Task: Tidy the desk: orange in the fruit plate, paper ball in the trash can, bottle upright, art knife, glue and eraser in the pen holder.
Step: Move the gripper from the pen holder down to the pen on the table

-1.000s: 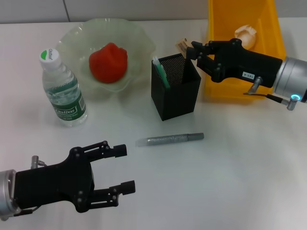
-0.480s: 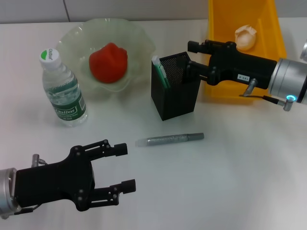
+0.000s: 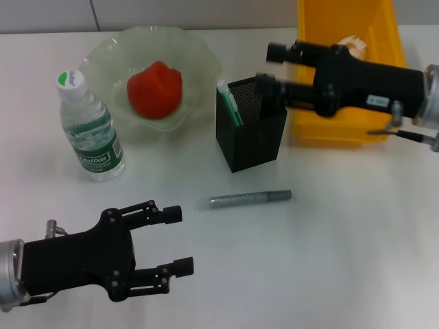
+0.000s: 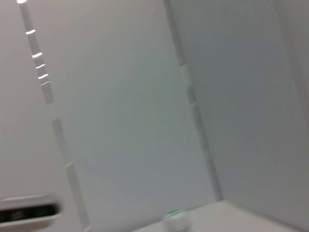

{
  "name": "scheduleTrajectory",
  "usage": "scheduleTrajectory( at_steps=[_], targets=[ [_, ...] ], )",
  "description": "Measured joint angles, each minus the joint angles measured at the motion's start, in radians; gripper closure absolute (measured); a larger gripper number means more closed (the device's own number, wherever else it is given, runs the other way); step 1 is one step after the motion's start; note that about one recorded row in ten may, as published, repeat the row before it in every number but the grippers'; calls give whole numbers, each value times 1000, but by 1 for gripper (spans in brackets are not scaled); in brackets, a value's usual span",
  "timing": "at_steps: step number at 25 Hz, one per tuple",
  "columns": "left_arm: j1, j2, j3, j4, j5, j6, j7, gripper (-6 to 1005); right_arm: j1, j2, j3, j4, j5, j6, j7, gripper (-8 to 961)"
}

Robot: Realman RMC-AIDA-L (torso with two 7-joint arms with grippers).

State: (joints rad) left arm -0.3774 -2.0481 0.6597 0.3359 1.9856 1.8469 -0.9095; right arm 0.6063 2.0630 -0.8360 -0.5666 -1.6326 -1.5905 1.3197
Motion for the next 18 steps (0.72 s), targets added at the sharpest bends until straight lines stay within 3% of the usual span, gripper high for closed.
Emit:
scheduleTrajectory(
  at_steps=[6, 14, 18],
  targets=[
    [-1, 4, 4, 0, 2, -3, 7, 216, 50, -10, -39, -148, -222, -96, 172, 261],
    [8, 4, 6, 12, 3, -5, 14, 216, 185, 13, -157, -198, -522, -45, 255, 263],
    [8, 5, 6, 12, 4, -5, 14, 216, 225, 15, -296, -188, -559, 38, 288, 264]
  ],
)
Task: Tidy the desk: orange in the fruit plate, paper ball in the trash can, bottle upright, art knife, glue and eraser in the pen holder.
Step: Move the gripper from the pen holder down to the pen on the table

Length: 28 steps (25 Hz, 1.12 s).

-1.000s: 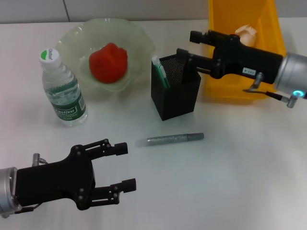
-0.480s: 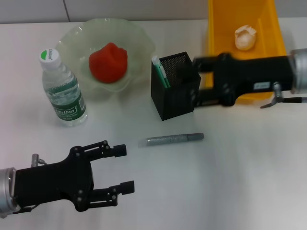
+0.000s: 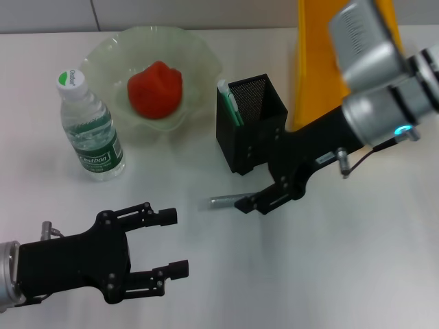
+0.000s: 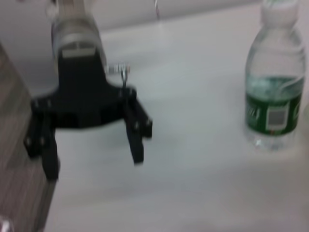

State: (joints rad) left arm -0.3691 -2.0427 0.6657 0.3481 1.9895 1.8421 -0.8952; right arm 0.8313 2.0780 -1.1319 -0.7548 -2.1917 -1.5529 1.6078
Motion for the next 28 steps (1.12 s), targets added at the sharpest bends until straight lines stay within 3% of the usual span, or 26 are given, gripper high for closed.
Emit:
scheduleTrajectory(
  at_steps=[6, 16, 22, 28],
  targets=[
    [1, 1, -2, 0, 0, 0, -3, 216, 9, 7, -168, 1, 3, 136, 25, 265],
    [1, 0, -3, 0, 0, 0, -10, 216, 19, 13, -348, 13, 58, 278, 28, 265],
    [4, 0, -6, 0, 0, 2, -10, 216, 24, 14, -437, 45, 103, 365, 28, 389],
    [4, -1, -7, 0, 0, 1, -10, 216, 24, 14, -456, 49, 112, 394, 22, 463]
  ],
)
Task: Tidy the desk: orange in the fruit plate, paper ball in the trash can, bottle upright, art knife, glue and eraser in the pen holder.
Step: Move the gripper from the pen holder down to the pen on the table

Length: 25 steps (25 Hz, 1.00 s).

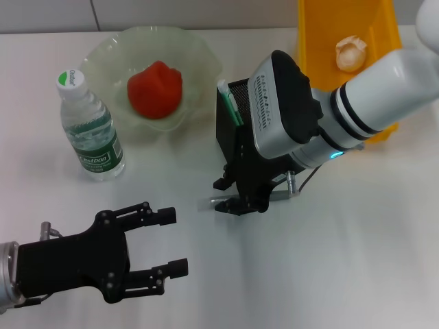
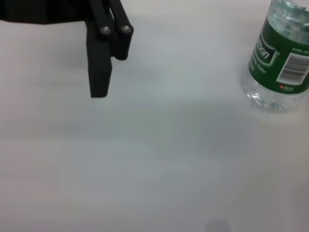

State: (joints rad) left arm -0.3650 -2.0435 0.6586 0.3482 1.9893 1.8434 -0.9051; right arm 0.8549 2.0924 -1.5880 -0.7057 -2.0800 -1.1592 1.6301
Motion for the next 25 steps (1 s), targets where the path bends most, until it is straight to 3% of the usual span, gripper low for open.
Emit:
scheduleTrajectory(
  at_steps=[10, 25],
  targets=[
    [0, -1, -1, 0, -3, 0, 0, 216, 11, 0, -33, 6, 0, 11, -2, 597],
    [0, 1, -1, 0, -6, 2, -2, 216, 136, -1, -119, 7, -76, -11, 74, 602]
  ],
)
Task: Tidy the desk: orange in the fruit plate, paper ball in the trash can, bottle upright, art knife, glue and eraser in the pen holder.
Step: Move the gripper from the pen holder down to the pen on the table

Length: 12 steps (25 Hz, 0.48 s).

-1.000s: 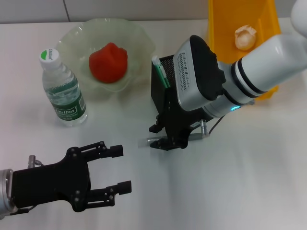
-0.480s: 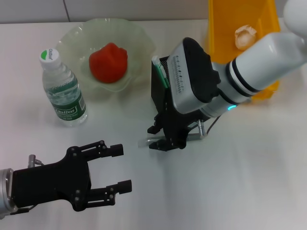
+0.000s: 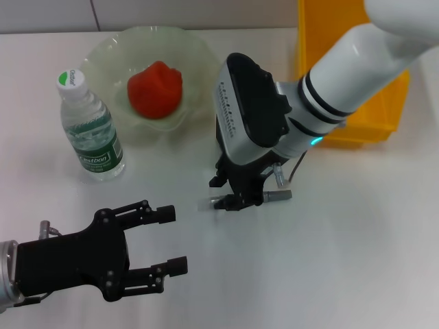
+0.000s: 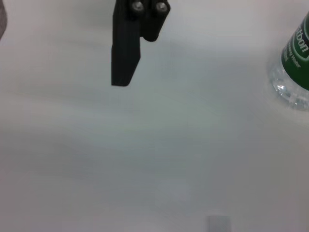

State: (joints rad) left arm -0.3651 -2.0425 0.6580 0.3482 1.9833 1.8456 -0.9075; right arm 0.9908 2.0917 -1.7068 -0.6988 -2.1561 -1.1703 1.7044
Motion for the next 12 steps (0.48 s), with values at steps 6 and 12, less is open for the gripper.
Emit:
scheduleTrajectory(
  at_steps=[6, 12],
  targets=[
    [0, -1, 0, 0, -1, 1, 0, 216, 31, -1, -16, 3, -14, -16, 11, 603],
    [0, -1, -1, 0, -2, 5, -1, 216, 48, 0, -53, 9, -11, -24, 23, 603]
  ],
)
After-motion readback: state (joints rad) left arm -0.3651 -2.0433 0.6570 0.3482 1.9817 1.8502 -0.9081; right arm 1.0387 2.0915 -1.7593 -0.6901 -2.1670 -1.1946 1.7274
